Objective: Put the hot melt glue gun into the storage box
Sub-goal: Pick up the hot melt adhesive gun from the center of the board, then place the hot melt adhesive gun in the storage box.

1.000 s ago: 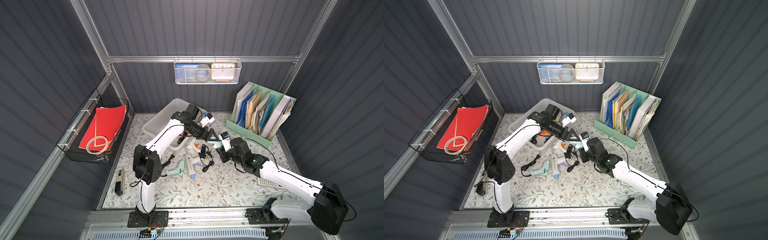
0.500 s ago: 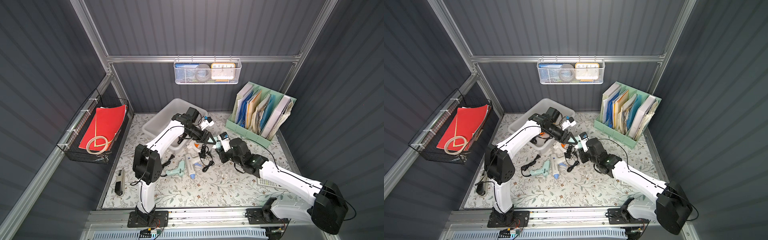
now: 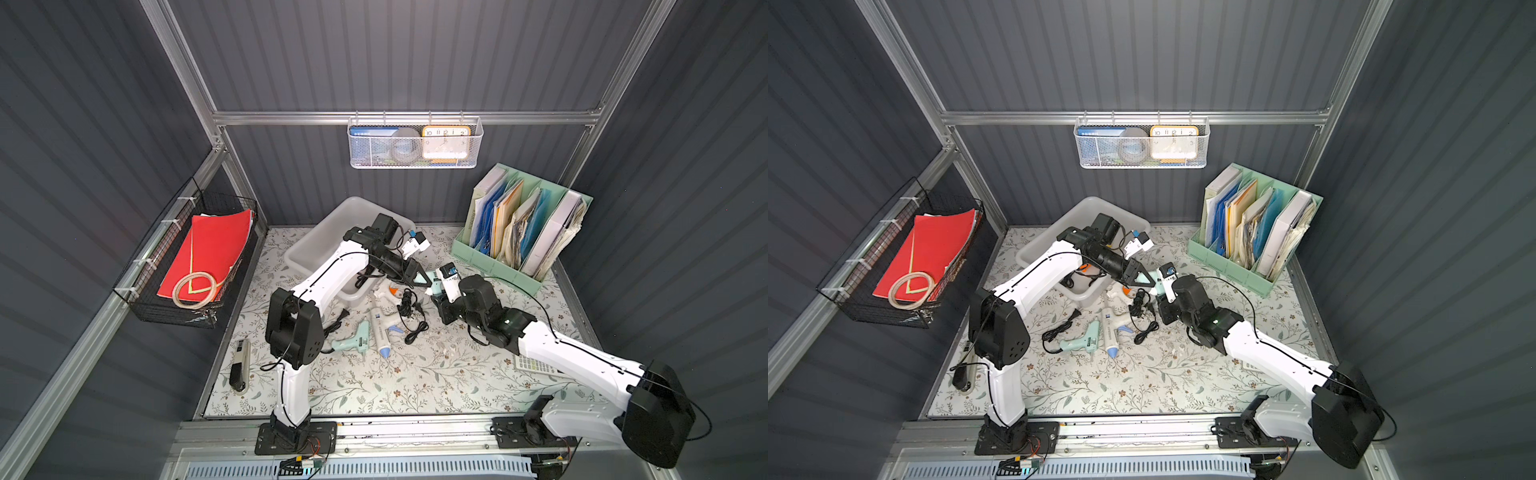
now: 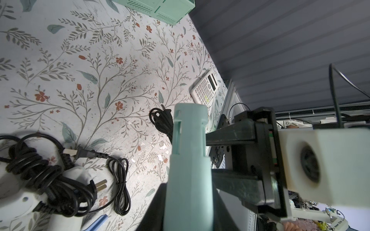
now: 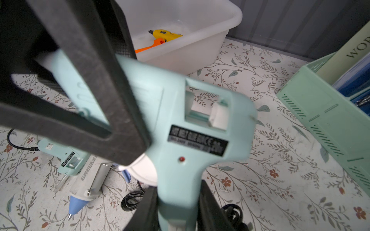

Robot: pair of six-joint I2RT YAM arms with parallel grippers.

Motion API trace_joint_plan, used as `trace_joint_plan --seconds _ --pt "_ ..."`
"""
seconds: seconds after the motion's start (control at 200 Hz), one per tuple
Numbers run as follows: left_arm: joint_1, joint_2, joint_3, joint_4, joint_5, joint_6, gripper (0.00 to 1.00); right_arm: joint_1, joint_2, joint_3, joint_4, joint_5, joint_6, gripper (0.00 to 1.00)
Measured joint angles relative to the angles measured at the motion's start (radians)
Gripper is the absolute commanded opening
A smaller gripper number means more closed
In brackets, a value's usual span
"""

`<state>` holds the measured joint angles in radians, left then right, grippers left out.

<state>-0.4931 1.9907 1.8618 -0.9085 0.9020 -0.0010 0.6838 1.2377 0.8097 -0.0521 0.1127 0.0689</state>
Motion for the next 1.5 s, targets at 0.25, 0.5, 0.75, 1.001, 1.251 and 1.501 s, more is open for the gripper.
trace_joint_plan --seconds 0.25,0.5,0.75,1.001,1.251,1.501 --pt "0.033 -0.056 -0.076 0.096 -0.027 -0.105 0.0 0.003 -0.01 0.0 0.014 0.024 0.002 0.85" --pt "0.213 -0.231 -0.261 0.279 -0.116 -0.268 0.0 0.006 -0.113 -0.001 0.045 0.076 0.009 0.99" --pt "0.286 -0.421 -0.357 0.428 -0.307 -0.383 0.0 0.006 -0.173 -0.001 0.047 0.144 0.043 0.99" --pt "0.379 -0.519 -0.423 0.513 -0.558 -0.471 0.0 0.006 -0.167 -0.016 0.048 0.204 0.089 0.99" --pt "0.468 -0.496 -0.543 0.62 -0.629 -0.571 0.0 0.006 -0.111 -0.016 0.048 0.227 0.159 0.99" --pt "0.521 -0.394 -0.591 0.746 -0.589 -0.656 0.0 0.006 -0.056 -0.011 0.038 0.225 0.226 0.99"
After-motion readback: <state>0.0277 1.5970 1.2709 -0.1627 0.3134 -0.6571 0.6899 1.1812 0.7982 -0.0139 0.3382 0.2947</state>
